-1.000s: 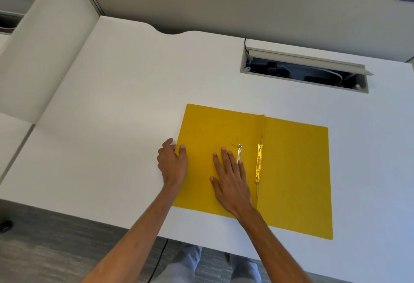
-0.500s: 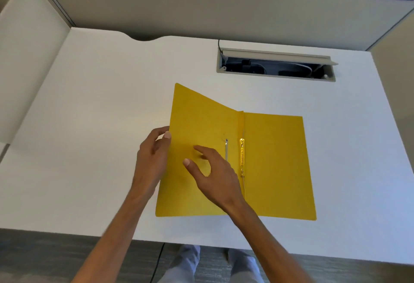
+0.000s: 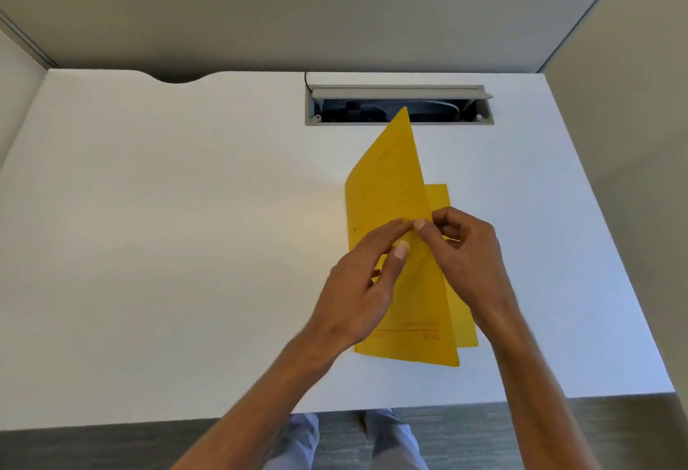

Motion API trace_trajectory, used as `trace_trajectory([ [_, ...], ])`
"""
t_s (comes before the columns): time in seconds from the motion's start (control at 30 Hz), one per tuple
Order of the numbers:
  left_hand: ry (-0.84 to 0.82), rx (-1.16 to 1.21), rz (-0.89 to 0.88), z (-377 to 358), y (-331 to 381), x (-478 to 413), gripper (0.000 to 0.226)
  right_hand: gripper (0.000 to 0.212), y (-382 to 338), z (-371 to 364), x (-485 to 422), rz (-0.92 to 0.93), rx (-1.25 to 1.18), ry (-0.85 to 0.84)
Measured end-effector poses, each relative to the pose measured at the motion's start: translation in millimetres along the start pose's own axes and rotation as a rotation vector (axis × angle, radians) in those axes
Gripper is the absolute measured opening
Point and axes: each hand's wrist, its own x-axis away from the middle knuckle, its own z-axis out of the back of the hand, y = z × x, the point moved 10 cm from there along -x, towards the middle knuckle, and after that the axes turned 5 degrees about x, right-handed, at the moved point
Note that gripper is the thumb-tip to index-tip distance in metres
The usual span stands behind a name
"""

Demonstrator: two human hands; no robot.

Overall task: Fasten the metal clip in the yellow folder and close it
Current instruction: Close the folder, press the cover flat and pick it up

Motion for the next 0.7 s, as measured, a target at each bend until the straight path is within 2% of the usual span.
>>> trace_trajectory([
  [0.23,-0.229,-0.492,0.011,-87,-80,-19,0.058,0.019,118,54,-36,-0.183,0.116,0.117],
  [0.43,-0.251,-0.702,0.046,-105,-142,-26,0.061,0.030,218,48,-56,-0.403,0.111,0.083],
  [0.5,-0.237,-0.758,0.021,-107,-153,-28,0.062,0.027,226,42,-57,-0.408,0.154,0.095],
  [0.57,-0.238,-0.798,0.016,-108,-162,-28,0.062,0.026,223,39,-54,-0.380,0.329,0.139],
  [0.7,-0.214,-0.873,-0.030,-110,-172,-26,0.063,0.059,203,12,-37,-0.113,0.696,0.206],
])
